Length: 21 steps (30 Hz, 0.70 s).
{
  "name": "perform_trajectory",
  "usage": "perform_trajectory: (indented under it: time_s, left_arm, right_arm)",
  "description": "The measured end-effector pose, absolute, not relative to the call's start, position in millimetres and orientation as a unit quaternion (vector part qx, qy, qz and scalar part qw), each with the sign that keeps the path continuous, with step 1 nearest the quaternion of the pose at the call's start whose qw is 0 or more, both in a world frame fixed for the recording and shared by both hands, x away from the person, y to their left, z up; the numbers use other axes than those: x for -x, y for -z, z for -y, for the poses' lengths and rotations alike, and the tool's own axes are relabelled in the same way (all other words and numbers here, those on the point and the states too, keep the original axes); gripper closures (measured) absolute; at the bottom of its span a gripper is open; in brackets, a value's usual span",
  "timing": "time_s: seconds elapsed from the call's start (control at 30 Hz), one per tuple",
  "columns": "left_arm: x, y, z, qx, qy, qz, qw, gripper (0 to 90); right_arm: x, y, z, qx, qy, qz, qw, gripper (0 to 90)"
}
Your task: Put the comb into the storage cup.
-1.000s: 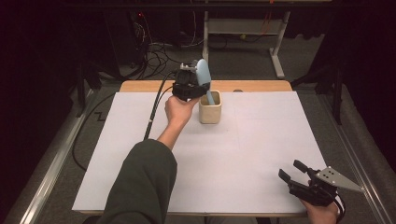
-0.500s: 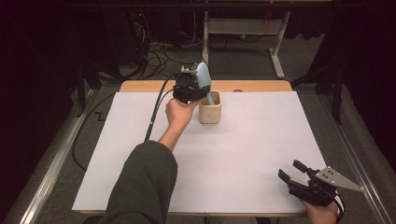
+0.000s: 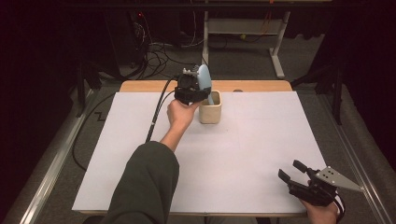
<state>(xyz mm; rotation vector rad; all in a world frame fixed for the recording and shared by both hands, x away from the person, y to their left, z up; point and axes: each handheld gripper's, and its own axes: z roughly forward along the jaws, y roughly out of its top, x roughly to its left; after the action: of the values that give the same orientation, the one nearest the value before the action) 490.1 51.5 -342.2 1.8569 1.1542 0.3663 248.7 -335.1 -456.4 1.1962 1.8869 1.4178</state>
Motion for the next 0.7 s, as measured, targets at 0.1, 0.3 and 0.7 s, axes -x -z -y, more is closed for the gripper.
perform_trajectory:
  time_s: [0.1,0.3,0.7]
  left_arm:
    - [-490.4,344.0,-49.7,-0.752,-0.149,-0.465,0.443,52.4]
    - [-490.8,347.2,-46.6,-0.757,-0.147,-0.463,0.437,52.2]
    - [-491.1,352.0,-42.7,-0.764,-0.147,-0.462,0.426,52.0]
  right_arm:
    - [-248.6,456.4,335.1,-0.437,-0.519,-0.692,0.246,28.9]
    - [-248.7,456.4,335.1,-0.438,-0.519,-0.691,0.245,28.9]
    - [-248.5,456.3,335.3,-0.439,-0.52,-0.69,0.247,28.7]
